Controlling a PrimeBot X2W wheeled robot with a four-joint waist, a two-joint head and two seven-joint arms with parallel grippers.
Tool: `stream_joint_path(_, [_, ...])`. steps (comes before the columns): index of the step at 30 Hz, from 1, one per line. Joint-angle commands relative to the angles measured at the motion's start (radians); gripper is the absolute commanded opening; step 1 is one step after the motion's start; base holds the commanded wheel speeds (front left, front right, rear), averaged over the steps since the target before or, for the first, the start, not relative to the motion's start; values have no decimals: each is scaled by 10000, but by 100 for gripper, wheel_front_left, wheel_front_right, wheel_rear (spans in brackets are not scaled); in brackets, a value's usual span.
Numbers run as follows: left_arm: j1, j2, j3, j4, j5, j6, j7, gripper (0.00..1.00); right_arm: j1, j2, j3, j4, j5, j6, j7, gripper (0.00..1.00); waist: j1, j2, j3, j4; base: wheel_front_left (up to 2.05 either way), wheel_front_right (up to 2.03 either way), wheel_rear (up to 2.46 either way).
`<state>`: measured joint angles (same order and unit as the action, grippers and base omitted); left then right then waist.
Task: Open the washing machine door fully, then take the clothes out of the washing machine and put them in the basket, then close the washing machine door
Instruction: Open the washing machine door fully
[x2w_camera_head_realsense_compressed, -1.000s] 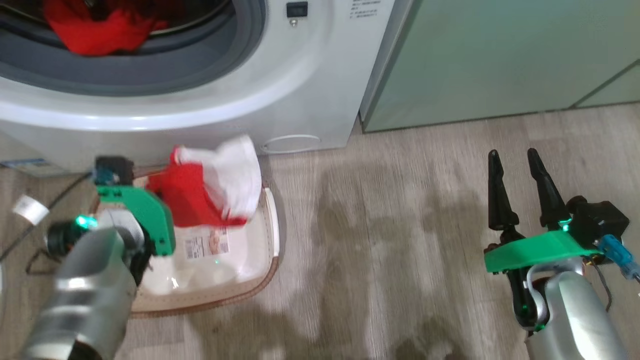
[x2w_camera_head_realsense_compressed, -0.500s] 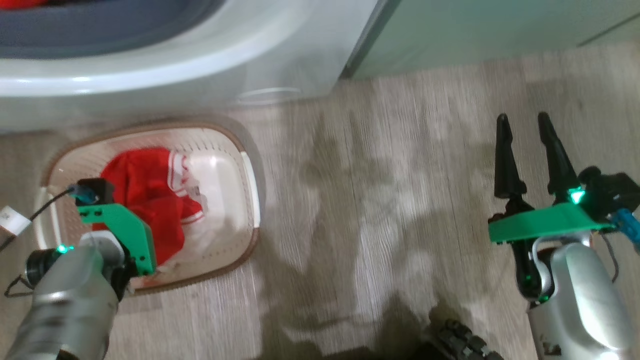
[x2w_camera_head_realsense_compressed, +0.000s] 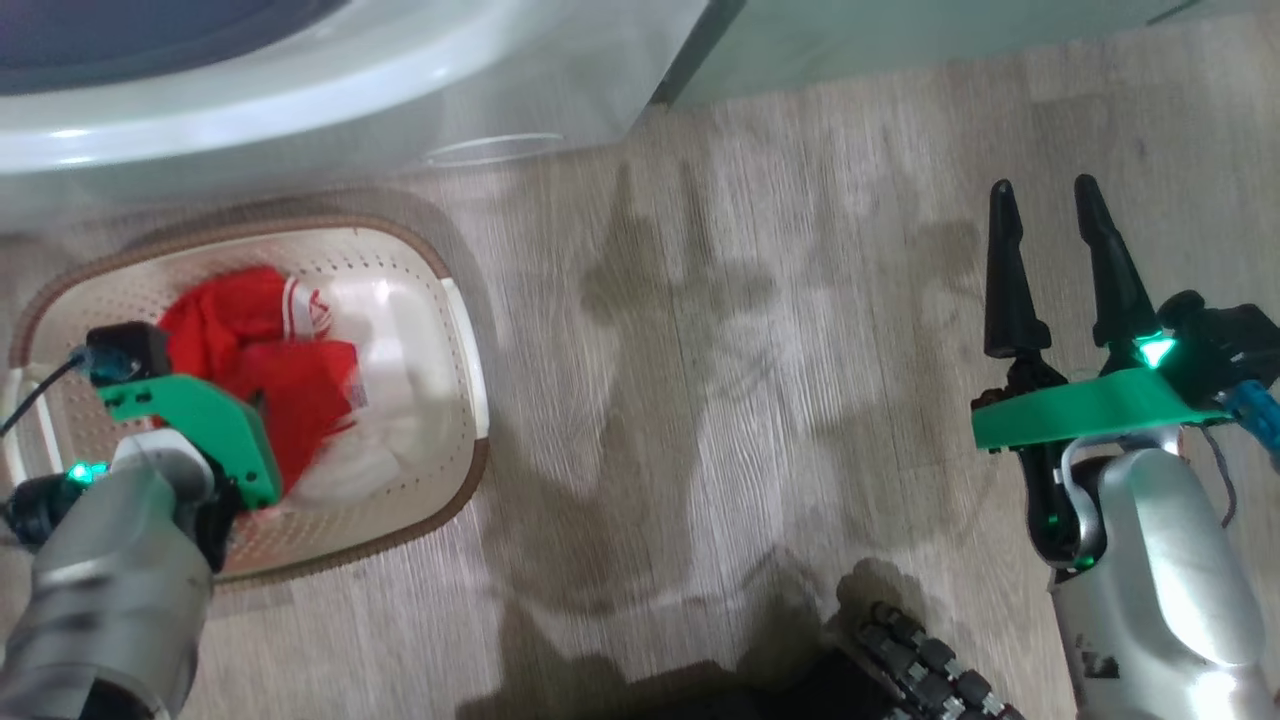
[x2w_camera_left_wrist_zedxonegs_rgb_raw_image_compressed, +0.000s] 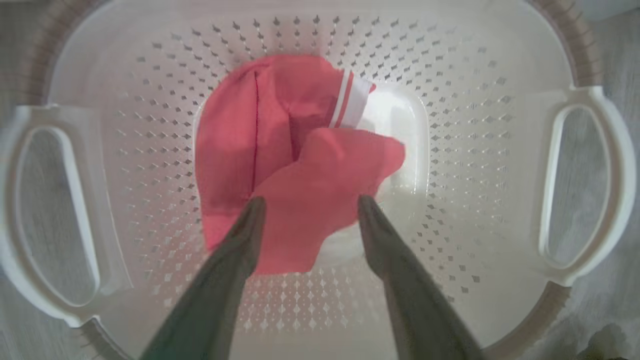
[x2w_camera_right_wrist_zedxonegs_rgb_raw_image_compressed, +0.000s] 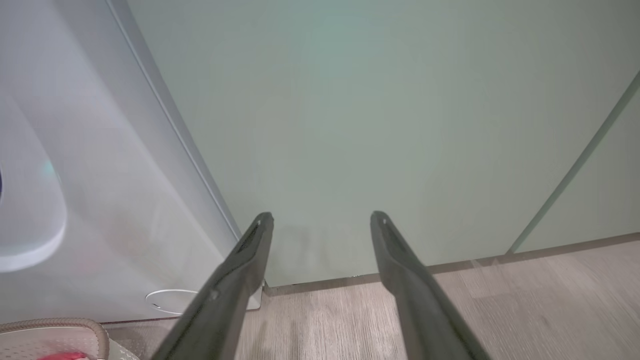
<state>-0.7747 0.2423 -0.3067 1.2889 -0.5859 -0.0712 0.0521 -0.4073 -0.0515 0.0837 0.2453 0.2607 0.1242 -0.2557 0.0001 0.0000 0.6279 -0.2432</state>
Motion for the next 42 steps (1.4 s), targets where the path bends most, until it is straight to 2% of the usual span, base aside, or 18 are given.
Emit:
stream_joint_path(1, [303,323,251,-11,-124,13,-217,100,249,9,178,-221,-47,65,-61,100,-1,0,-188,20,0,0,0])
stream_joint_path(9, [548,55,287,-36,-212,-249,-2400,100,721,11,169,-62,-47,65,-61,100,-1,0,-1508,372,0,0,0])
stream_joint_path(14, [736,44,170,-312,-95,-438,-3047,100,1149,11,251,47,-63,65,-61,100,-1,0,-2531,617,0,0,0])
stream_joint_path(17, [976,210,308,-1302,143,-437,-3130,100,1436,2,268,66,-75,65,-61,100,-1,0,-3193,813,0,0,0])
stream_joint_path(22, [1873,371,973,-3243,687,-173,-3135,100,1800,-15,256,81,-88,65,-61,100,-1,0,-3902,1017,0,0,0])
stream_joint_path(29, [3436,266,2004,-5354,1453,36,-3137,100,2241,-48,298,62,-97,65,-61,100,-1,0,-4694,1269,0,0,0])
stream_joint_path(37, [5198,-27,2885,-6895,2006,59,-3137,100,2755,-53,315,99,-152,65,-61,100,-1,0,-5575,1410,0,0,0])
stream_joint_path(42, [5841,-278,3113,-7284,2205,-10,-3137,100,3041,-96,329,78,-246,65,-61,100,-1,0,-5956,1486,0,0,0])
